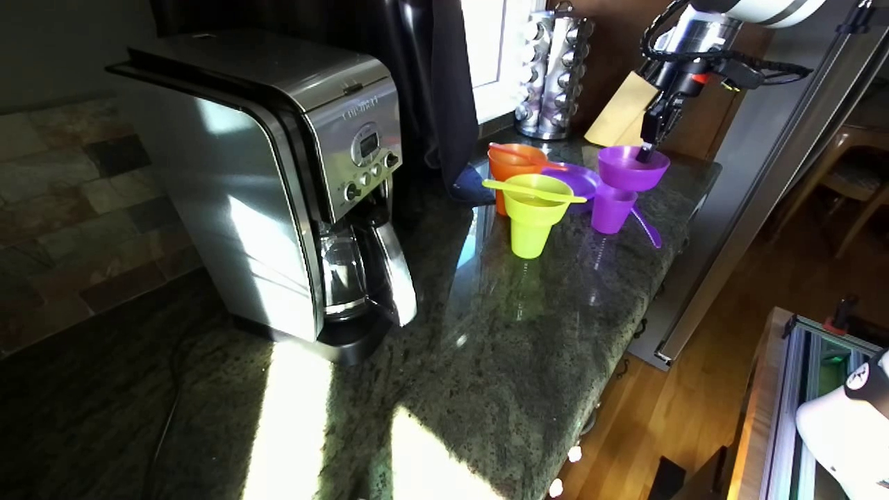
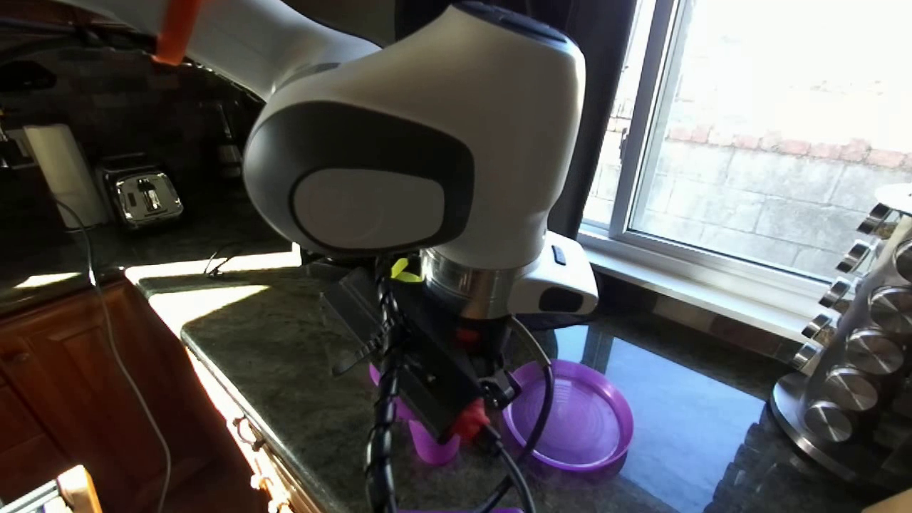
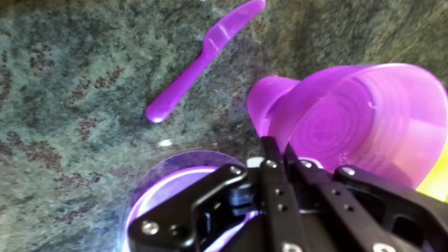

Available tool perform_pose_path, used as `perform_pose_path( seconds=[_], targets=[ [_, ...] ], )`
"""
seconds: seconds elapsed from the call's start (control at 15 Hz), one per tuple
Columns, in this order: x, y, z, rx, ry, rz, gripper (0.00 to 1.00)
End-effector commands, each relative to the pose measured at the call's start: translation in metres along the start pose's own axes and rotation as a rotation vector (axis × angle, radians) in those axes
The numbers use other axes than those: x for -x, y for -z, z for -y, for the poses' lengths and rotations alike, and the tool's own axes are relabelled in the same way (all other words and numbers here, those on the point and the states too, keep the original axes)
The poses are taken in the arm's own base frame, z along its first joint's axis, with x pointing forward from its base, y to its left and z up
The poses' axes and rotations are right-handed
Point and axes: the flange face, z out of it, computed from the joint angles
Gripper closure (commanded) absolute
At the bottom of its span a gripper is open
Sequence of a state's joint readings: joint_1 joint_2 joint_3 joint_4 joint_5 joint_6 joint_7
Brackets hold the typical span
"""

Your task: Stack the purple items on top of each other

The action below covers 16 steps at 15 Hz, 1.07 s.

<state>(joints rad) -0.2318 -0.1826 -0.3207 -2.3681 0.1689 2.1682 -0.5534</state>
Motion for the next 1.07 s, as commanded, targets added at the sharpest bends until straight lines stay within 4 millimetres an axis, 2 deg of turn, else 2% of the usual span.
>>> perform_pose_path(
  seconds=[0.0, 0.33, 1.0],
  targets=[
    [0.004, -0.006, 0.004, -0.039, 0.105, 0.038, 0.99],
    [0.002, -0.007, 0.002, -0.026, 0.133, 0.011, 0.99],
    [-0.006, -0.012, -0.005, -0.006, 0.035, -0.019, 0.99]
  ],
)
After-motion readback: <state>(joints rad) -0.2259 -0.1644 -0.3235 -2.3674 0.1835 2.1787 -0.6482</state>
